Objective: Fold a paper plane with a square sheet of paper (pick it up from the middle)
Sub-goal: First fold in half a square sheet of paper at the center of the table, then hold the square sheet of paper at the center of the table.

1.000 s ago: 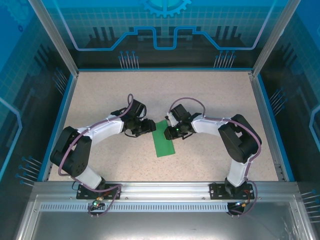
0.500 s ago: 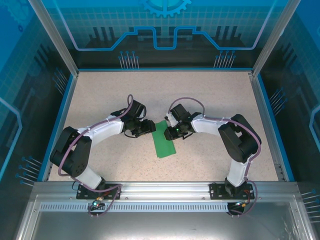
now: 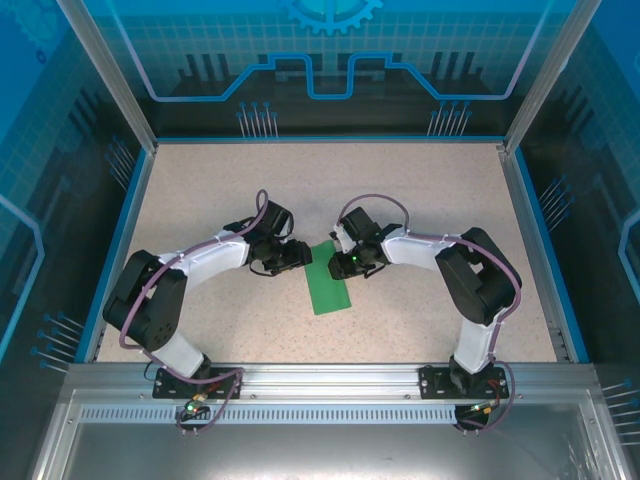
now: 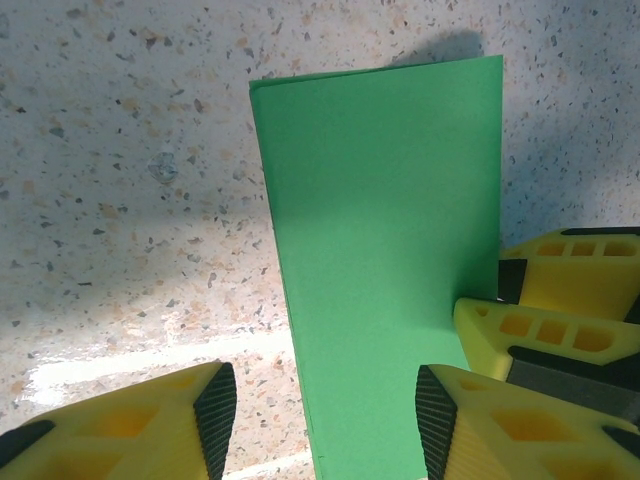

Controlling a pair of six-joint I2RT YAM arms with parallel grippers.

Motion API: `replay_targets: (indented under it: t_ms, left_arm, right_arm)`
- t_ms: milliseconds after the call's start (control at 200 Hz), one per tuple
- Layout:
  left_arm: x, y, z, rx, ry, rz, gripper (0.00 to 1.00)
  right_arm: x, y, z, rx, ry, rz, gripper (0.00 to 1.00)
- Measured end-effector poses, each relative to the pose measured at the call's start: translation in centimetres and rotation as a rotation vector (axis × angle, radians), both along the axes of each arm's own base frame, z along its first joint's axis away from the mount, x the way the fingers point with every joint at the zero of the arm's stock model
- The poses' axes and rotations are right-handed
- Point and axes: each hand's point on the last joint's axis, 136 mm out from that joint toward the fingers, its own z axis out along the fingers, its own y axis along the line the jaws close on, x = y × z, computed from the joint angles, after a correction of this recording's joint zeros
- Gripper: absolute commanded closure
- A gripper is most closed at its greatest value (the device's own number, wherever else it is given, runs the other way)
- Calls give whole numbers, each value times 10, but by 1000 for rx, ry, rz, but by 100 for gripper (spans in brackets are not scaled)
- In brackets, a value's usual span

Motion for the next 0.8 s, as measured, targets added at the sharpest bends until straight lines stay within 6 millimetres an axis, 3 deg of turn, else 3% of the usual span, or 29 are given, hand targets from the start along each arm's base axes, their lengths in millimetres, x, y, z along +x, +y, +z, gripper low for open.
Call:
replay_targets:
  t_ms: [800]
  left_arm:
    - [3,-14,-2,-66,-3,0,51]
  right_arm:
    - [1,1,-1,-6,14,-23,66]
